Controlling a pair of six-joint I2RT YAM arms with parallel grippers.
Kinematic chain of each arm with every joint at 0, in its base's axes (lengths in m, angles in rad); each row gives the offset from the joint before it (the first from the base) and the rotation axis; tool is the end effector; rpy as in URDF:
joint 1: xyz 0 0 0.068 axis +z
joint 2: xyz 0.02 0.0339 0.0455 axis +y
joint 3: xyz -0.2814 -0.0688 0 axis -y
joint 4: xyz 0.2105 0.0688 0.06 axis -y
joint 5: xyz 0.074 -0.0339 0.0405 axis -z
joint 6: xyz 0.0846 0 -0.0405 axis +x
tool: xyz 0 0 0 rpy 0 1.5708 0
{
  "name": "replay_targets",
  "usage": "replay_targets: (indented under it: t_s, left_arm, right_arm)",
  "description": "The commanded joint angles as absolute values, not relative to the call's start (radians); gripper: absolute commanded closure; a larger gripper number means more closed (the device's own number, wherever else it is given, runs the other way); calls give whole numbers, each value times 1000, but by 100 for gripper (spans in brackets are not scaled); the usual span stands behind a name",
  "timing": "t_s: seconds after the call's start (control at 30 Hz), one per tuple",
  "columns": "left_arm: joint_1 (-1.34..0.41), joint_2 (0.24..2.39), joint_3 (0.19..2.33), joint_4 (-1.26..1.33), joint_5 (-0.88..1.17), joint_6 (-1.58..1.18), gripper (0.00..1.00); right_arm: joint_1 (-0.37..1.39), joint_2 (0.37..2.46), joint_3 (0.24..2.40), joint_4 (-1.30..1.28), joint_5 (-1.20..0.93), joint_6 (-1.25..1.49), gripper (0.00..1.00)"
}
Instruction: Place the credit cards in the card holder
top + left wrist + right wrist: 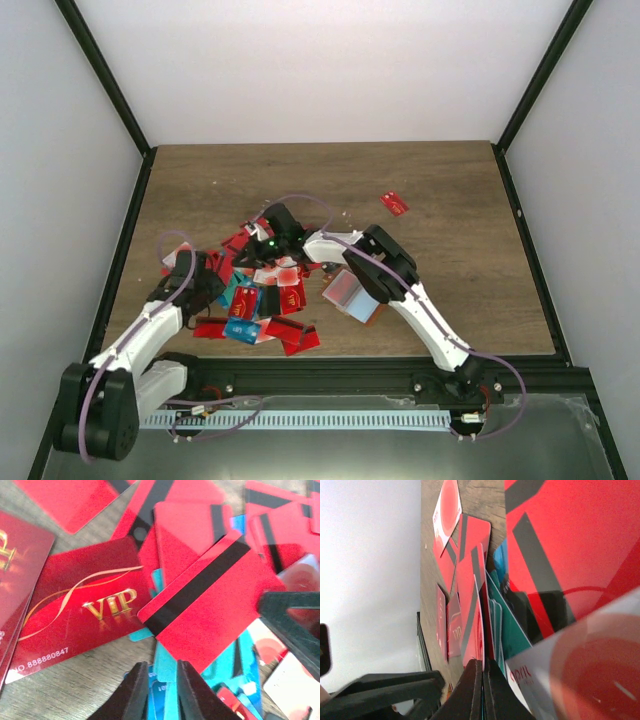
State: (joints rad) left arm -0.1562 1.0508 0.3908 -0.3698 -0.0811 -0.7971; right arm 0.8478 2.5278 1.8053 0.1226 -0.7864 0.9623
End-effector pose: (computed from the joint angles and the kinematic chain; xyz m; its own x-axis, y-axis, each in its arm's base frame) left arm 0.1639 -0.0189 0.1403 -0.6731 -0.6158 -0.4095 -0.5262 0.7879 -0.3199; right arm 0.3243 0.4580 0.1059 -0.9653 -0.2179 -0.1439 -0.2173 0.3641 0.9057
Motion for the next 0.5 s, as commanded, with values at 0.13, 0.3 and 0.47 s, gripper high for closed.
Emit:
replay_targets:
  t_s: [0.13,0.3,0.47]
  left_arm:
    - [-160,946,489,-428,-7,-731,70]
    - [-159,921,548,-439,11,-662,59]
    - [-160,892,601,-448,18,-599,45]
  right_arm:
    - [785,2415,1626,244,-819,935,99]
    - [765,2353,1552,300,-845,917,99]
    - [753,2276,1486,314,-857,888,99]
